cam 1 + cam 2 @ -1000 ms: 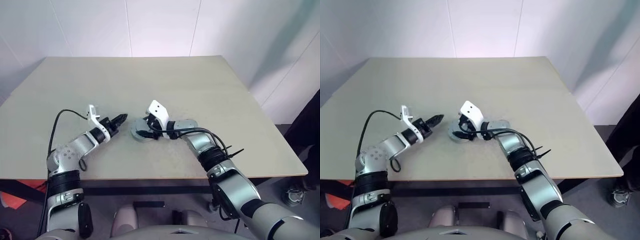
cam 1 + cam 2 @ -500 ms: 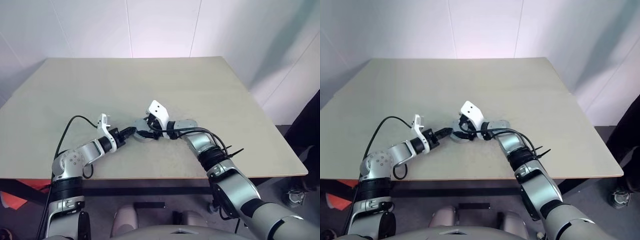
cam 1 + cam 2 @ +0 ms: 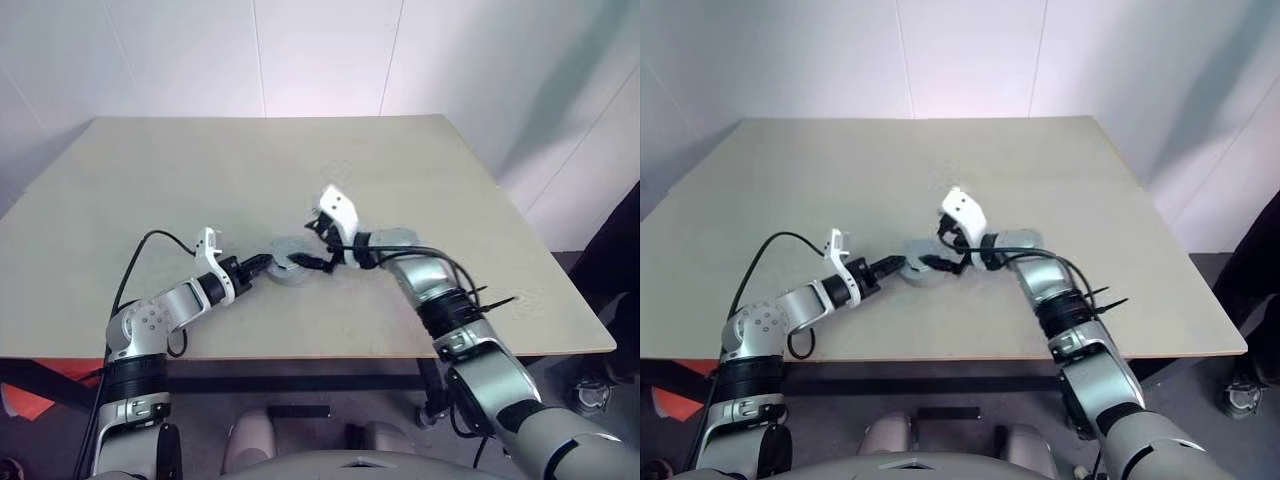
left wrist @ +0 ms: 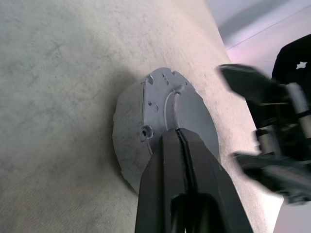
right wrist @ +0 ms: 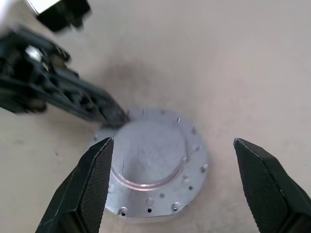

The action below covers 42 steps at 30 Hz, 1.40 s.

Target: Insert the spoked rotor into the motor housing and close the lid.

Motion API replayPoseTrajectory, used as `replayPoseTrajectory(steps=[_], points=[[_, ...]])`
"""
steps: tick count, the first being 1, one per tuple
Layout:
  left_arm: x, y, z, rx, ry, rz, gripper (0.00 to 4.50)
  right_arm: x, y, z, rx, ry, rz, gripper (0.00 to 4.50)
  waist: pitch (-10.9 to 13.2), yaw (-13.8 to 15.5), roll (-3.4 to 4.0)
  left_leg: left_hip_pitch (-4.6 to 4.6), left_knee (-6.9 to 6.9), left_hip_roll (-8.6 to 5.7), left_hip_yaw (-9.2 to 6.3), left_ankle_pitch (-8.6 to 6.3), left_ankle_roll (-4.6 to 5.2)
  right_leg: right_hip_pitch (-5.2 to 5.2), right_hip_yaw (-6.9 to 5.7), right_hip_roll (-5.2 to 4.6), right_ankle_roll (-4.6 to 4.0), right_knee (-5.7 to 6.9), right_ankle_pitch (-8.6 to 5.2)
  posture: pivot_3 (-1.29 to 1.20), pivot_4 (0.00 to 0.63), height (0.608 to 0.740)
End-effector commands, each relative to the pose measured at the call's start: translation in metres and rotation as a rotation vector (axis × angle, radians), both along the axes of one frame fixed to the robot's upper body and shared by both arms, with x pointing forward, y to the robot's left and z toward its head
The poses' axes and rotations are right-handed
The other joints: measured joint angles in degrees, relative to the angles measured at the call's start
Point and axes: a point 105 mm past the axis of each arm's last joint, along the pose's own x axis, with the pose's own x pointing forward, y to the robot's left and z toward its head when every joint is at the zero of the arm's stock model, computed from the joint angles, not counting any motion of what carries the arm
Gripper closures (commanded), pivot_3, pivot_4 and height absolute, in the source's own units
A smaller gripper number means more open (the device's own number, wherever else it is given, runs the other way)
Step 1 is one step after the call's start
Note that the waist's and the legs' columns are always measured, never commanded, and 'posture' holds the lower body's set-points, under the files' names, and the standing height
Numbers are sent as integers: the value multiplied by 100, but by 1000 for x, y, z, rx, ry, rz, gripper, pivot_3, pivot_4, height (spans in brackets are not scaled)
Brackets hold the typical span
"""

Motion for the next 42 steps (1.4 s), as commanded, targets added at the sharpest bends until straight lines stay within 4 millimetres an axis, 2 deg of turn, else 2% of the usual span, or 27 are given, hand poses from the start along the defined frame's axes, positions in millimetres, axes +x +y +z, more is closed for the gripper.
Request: replayPoseTrajectory(steps=[1, 2, 3, 6, 9, 13, 21, 25, 30, 36, 42], points=[[-2, -4, -8, 23, 34, -17, 4500, -2, 0, 40, 144, 21, -13, 23, -1, 4, 1, 5, -8, 0, 2, 0, -1, 1, 0, 1, 3, 0, -4, 0, 0, 740], [-2, -5, -8, 22, 33, -18, 4500, 2, -5, 43, 181, 77, -62, 23, -1, 6, 1, 7, -12, 0, 4, 1, -1, 1, 0, 2, 4, 0, -6, 0, 0, 740], [-1, -7, -8, 20, 31, -22, 4500, 12, -17, 38, 233, 217, -162, 23, -1, 10, 1, 6, -14, 0, 3, 1, -1, 0, 0, 2, 4, 0, -7, 0, 0, 740], [1, -9, -7, 19, 27, -27, 4500, 23, -45, 3, 305, 586, -391, 23, -1, 23, 0, 4, -10, -7, 1, 1, -2, 3, 3, -1, 4, -1, -7, 0, 0, 740], [2, -9, -6, 19, 23, -27, 4500, 20, -60, -20, 361, 848, -520, 23, 0, 25, 1, 5, -9, -11, 0, 1, -2, 7, 9, -4, 6, -7, -9, 0, 0, 740], [4, -9, -5, 19, 19, -26, 4500, 8, -63, -36, 352, 1000, -571, 23, -4, 29, 24, -7, -21, -9, 2, 7, -12, -19, 9, -2, 7, -3, -9, 0, 0, 740], [6, -10, -3, 20, 10, -25, 4500, -18, -27, -33, 343, 1102, -458, 23, -7, 43, 29, -4, -49, -10, 5, 21, -37, -24, 9, -1, 17, -4, -28, 0, 0, 740], [7, -9, -2, 21, 6, -22, 4500, -24, -15, -36, 338, 1121, -435, 23, -7, 66, 28, -5, -51, -14, 3, 21, -37, -21, 11, -3, 23, -8, -33, 0, 0, 740], [7, -9, 0, 24, 2, -21, 4500, -19, -1, -38, 389, 1138, -428, 23, -8, 58, 28, 4, -69, -12, 4, 27, -48, -24, 13, -2, 23, -7, -33, 0, 0, 740], [10, -8, 2, 25, -6, -14, 4500, -6, 19, -28, 472, 1146, -394, 23, -8, 8, 27, 11, -82, -11, 3, 38, -66, -28, 12, -1, 23, -5, -33, 0, 0, 740], [12, -6, 1, 28, -11, -2, 4500, -6, 34, -18, 482, 1145, -337, 23, -7, -14, 27, 13, -97, -7, 3, 40, -68, -49, 12, 2, 23, -4, -33, 0, 0, 740]])
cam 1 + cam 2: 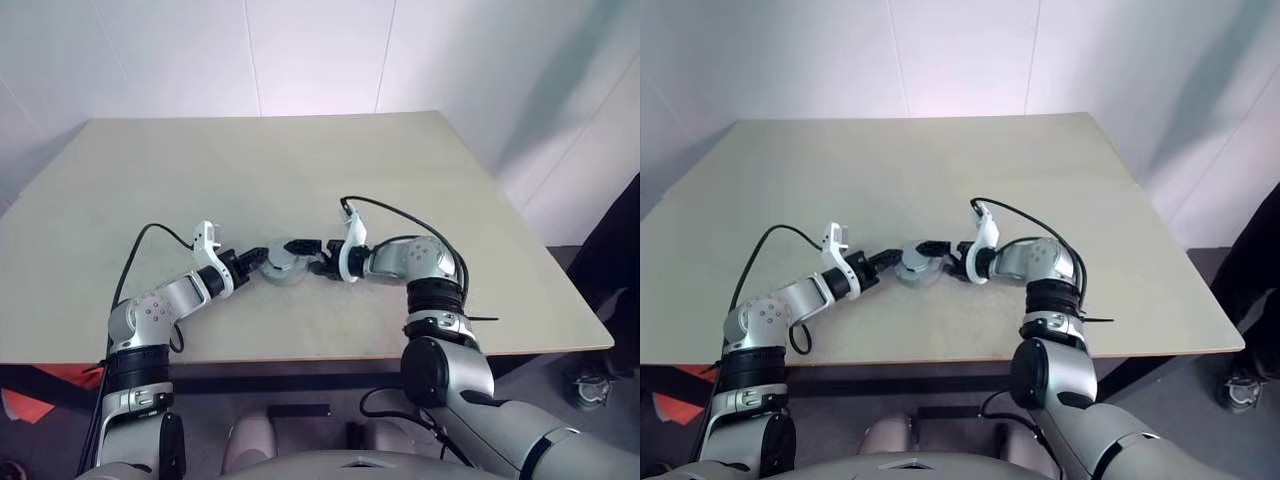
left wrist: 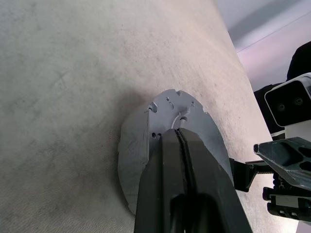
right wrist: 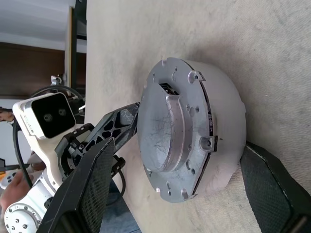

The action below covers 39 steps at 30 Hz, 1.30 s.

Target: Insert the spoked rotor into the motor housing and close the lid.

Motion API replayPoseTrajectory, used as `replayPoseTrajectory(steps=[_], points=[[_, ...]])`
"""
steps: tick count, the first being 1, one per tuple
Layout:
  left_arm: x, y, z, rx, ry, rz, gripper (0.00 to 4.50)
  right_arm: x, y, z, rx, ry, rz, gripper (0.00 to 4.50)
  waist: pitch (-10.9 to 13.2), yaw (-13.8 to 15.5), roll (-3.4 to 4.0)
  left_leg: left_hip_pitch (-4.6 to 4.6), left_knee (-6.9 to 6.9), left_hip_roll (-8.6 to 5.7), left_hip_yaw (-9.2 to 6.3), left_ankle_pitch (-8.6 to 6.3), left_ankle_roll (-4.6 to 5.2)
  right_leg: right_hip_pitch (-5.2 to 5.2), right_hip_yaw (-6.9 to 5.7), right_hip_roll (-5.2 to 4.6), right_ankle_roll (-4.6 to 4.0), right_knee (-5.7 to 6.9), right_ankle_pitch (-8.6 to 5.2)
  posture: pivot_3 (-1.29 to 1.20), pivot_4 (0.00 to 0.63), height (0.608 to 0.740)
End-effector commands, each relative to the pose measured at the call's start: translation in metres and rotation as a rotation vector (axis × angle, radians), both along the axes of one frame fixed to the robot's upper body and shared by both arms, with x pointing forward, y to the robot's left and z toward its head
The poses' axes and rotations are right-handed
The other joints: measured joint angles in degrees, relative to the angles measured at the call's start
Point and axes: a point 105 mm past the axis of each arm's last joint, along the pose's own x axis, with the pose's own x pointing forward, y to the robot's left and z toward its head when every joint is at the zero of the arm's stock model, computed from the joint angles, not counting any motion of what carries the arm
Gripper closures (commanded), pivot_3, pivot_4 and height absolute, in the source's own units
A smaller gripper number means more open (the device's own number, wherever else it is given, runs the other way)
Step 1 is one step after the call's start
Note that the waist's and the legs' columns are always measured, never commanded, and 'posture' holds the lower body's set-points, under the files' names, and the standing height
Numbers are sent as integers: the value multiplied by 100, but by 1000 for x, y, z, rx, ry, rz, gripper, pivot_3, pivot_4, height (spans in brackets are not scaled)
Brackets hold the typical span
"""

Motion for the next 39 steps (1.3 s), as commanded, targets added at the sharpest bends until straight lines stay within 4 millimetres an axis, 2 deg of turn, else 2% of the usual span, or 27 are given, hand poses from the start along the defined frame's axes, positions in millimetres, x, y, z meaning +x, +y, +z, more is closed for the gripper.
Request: replayPoseTrajectory(steps=[1, 10, 13, 20, 23, 30, 33, 35, 39], points=[[0, -10, -3, -5, 14, -31, 4500, 0, 30, 28, 95, -66, 67, 23, 0, 2, 0, -2, -3, 0, 1, 1, -2, -5, 0, 0, 0, 1, 0, 0, 0, 740], [1, -12, -5, -9, 12, -30, 4500, -5, 49, 43, 156, -99, 120, 23, 0, 24, 0, -28, -16, -2, 6, 21, -34, -30, 0, 1, -7, 6, 4, 0, 0, 740], [2, -12, -5, -8, 11, -30, 4500, -4, 50, 45, 156, -109, 120, 23, 0, 31, 0, -41, -20, -3, 8, 20, -33, -37, -2, 2, -46, 6, 18, 0, 0, 740], [4, -11, -6, -8, 7, -24, 4500, -2, 48, 46, 146, -123, 118, 2233, 0, 30, -1, -52, -19, -2, 7, 20, -33, -48, -4, 4, -39, 6, 13, 0, 0, 740], [6, -11, -7, -8, 5, -23, 4500, -1, 47, 46, 143, -128, 114, 2443, 0, 30, -1, -51, -17, -1, 7, 20, -33, -47, -4, 3, -34, 8, 10, 0, 0, 740], [8, -8, -5, -13, -13, -10, 4500, 5, 39, 44, 130, -127, 78, 2461, 0, 31, -1, -50, -15, -1, 7, 21, -34, -45, -4, 3, -37, 10, 11, 0, 0, 740], [13, -2, 4, -62, -54, 31, 4500, 13, 34, 47, 175, -98, 29, 2461, 1, 30, -2, -50, -14, 0, 7, 21, -34, -46, -4, 3, -42, 11, 15, 0, 0, 740], [18, 8, 19, -134, -106, 91, 4500, 20, 29, 48, 205, -73, -18, 2461, 2, 28, -5, -53, -13, 0, 7, 21, -34, -48, -4, 3, -52, 11, 20, 0, 0, 740], [22, 25, 39, -230, -167, 169, 4500, 32, 20, 52, 269, -28, -105, 2461, 4, 29, -8, -105, -1, 1, 5, 21, -33, -89, -8, 4, -61, 19, 29, 0, 0, 740]])
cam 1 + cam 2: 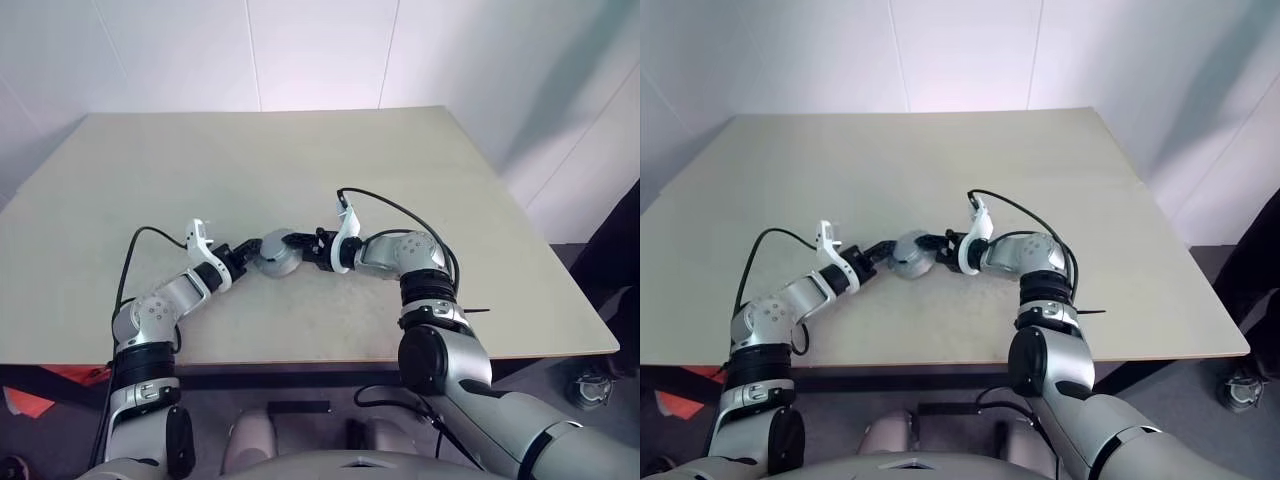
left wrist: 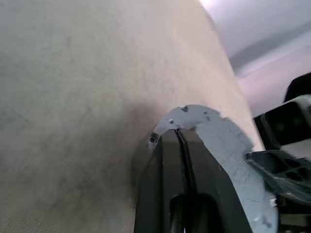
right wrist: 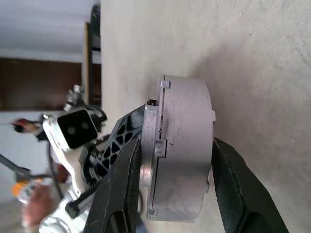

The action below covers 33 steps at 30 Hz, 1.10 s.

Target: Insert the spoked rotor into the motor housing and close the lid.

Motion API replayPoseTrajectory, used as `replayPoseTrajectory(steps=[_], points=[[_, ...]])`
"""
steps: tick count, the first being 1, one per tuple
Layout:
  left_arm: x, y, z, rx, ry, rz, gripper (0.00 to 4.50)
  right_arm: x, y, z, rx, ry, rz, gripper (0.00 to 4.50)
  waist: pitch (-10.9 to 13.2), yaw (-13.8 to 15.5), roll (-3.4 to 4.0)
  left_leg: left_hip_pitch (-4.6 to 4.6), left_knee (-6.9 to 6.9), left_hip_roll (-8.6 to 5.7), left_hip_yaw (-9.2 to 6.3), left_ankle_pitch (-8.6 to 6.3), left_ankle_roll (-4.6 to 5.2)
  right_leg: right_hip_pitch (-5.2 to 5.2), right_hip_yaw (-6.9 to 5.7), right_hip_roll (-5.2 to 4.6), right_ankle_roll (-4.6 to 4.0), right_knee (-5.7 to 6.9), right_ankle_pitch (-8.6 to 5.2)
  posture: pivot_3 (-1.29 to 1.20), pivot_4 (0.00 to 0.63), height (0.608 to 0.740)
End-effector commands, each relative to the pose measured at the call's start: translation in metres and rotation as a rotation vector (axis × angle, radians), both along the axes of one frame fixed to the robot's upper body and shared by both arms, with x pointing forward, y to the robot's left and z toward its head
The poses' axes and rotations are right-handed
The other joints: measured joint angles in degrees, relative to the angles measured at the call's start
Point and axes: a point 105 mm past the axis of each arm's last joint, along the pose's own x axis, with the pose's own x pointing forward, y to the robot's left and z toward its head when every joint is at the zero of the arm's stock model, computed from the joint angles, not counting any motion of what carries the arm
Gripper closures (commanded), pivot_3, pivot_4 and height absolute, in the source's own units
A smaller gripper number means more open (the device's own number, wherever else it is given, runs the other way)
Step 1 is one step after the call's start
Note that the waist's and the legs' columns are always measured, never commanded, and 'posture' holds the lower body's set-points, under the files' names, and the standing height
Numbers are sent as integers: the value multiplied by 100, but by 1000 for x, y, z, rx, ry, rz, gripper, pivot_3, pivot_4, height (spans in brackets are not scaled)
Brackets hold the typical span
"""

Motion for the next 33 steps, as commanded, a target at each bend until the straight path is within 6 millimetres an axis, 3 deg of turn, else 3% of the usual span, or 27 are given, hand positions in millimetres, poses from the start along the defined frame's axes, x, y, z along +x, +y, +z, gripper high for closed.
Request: replayPoseTrajectory(steps=[1, 4, 9, 10, 12, 16, 23, 27, 33], points=[[7, 15, 29, -63, -95, 59, 4500, 16, 9, 41, 138, -71, -43, 2461, 0, -3, 0, -15, 3, 0, 0, 0, 0, -15, -1, 2, 5, 1, 5, 0, 0, 740], [8, 24, 37, -114, -115, 101, 4500, 25, 6, 47, 185, -53, -100, 2461, 0, -2, 0, -26, 5, 0, -1, -1, 3, -24, -2, 7, 16, 0, 13, 0, 0, 740], [8, 39, 50, -249, -153, 175, 4500, 45, 4, 84, 325, -89, -198, 2461, 6, -6, -9, -38, 14, 4, 0, -2, 4, -35, -3, 12, 15, 2, 14, 0, 0, 740], [8, 41, 50, -260, -154, 189, 4318, 47, 4, 90, 335, -100, -200, 2461, 7, -9, -9, -39, 16, 4, 0, -2, 5, -36, -3, 13, 13, 2, 15, 0, 0, 740], [7, 45, 49, -297, -158, 208, 3850, 49, 6, 101, 351, -119, -192, 2461, 8, -7, -12, -42, 21, 5, 0, -2, 5, -36, -4, 14, 12, 2, 15, 0, 0, 740], [5, 46, 53, -360, -178, 218, 2491, 49, 10, 114, 355, -145, -161, 2461, 9, -5, -19, -44, 28, 5, -1, -5, 9, -34, -5, 16, 12, 2, 16, 0, 0, 740], [-5, 28, 74, -599, -210, 85, 14, 39, 20, 105, 302, -139, -92, 2461, 12, 4, -22, -67, 74, 9, -4, -18, 30, -36, -12, 21, 12, 13, 18, 0, 0, 740], [-8, 21, 77, -681, -192, 35, 14, 35, 20, 109, 309, -159, -60, 2461, 13, 23, -24, -71, 93, 9, -4, -21, 34, -36, -12, 21, 12, 25, 18, 0, 0, 740], [2, 7, 80, -718, -168, -2, 14, 21, 28, 111, 309, -189, 25, 2461, 13, 50, -25, -69, 112, 12, -8, -21, 34, -36, -12, 21, 12, 48, 18, 0, 0, 740]])
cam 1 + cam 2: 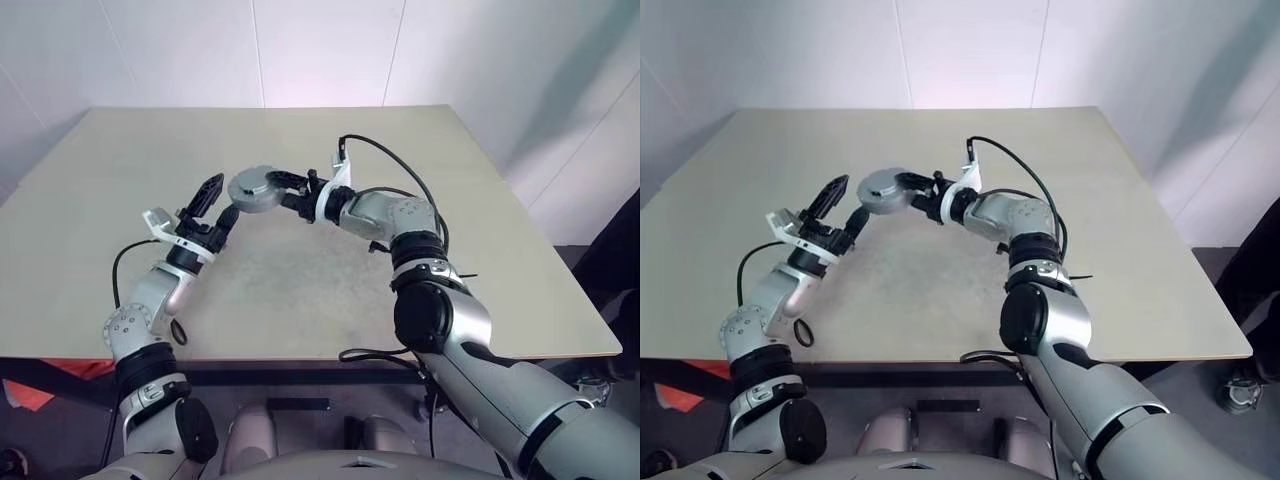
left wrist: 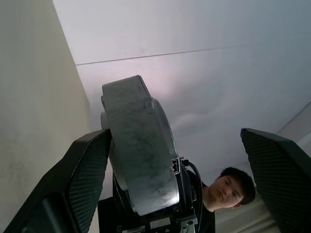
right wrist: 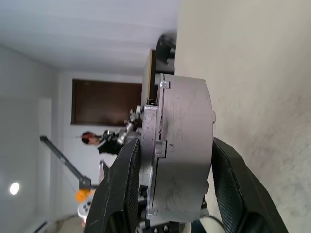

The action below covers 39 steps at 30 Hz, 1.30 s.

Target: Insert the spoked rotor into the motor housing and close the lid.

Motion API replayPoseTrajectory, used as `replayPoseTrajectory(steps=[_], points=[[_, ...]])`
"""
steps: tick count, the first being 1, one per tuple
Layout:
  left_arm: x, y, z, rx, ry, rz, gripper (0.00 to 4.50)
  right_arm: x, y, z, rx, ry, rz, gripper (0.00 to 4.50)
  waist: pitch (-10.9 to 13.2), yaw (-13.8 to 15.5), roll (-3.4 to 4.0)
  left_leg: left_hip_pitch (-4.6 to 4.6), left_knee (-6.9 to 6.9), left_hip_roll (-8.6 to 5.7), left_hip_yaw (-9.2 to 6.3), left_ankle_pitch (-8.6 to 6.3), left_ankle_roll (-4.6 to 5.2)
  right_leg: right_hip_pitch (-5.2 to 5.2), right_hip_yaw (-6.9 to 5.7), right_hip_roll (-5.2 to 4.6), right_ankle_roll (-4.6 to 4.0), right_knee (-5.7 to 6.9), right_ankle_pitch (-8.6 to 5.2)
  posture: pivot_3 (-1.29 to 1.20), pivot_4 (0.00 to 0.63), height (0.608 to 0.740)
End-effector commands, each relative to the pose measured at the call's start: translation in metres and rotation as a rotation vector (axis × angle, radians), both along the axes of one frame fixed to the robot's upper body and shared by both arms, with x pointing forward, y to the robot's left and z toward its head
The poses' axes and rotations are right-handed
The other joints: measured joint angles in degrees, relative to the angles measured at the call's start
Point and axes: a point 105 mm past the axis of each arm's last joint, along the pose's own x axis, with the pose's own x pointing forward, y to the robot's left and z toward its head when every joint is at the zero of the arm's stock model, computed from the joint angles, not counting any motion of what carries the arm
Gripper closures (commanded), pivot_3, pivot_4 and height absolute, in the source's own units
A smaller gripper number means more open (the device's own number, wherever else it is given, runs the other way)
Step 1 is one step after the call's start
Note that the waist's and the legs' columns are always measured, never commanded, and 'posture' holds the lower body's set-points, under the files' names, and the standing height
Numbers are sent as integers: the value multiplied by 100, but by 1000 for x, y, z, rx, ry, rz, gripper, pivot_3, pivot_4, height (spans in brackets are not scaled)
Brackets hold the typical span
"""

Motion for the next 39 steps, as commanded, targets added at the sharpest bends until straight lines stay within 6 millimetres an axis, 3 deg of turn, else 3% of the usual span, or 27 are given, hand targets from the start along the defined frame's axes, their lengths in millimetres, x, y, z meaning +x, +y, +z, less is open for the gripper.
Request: replayPoseTrajectory(steps=[1, 10, 13, 17, 18, 28, 34, 39], points=[[8, -14, 14, -23, -39, -54, 14, -5, 5, 31, 88, -98, 37, 2461, 0, 21, 0, 0, 4, 0, 0, 0, 0, 0, 0, 0, 0, 3, 0, 0, 0, 740], [21, -46, 10, 78, -36, -124, 14, -7, 0, 37, 80, -138, 29, 2461, 1, 94, -2, -1, 16, 0, -2, 0, 0, 0, 1, -2, 2, 15, 2, 0, 0, 740], [20, -46, 10, 88, -43, -105, 635, -7, -1, 36, 71, -142, 21, 2461, 1, 93, -2, -1, 15, 0, -2, 0, 0, 0, 1, -2, 2, 15, 2, 0, 0, 740], [19, -41, 11, 75, -50, -77, 1935, -4, -3, 33, 59, -135, 7, 2461, 1, 92, -2, -1, 15, 0, -2, 0, -1, -1, 1, -2, 2, 15, 2, 0, 0, 740], [19, -40, 12, 67, -52, -69, 2034, -4, -3, 32, 56, -133, 5, 2461, 1, 92, -2, 0, 16, 0, -3, 0, -1, 0, 1, -2, 2, 15, 2, 0, 0, 740], [21, -28, 5, 40, -24, -32, 2036, -1, -1, 32, 32, -173, -13, 2461, 1, 92, -2, 0, 18, 0, -3, 0, -1, 0, 1, -2, 2, 19, 2, 0, 0, 740], [22, -26, 5, 52, -24, -15, 2036, 33, -28, 28, -172, -342, -301, 507, 1, 92, -3, -1, 20, -1, -3, 0, 0, 0, 1, -5, 2, 19, 2, 0, 0, 740], [22, -27, 6, 62, -23, 0, 2036, 39, -36, 27, -178, -351, -362, 507, 4, 92, -7, -2, 22, -2, -3, 0, 0, 0, 1, -5, 3, 20, 2, 0, 0, 740]])
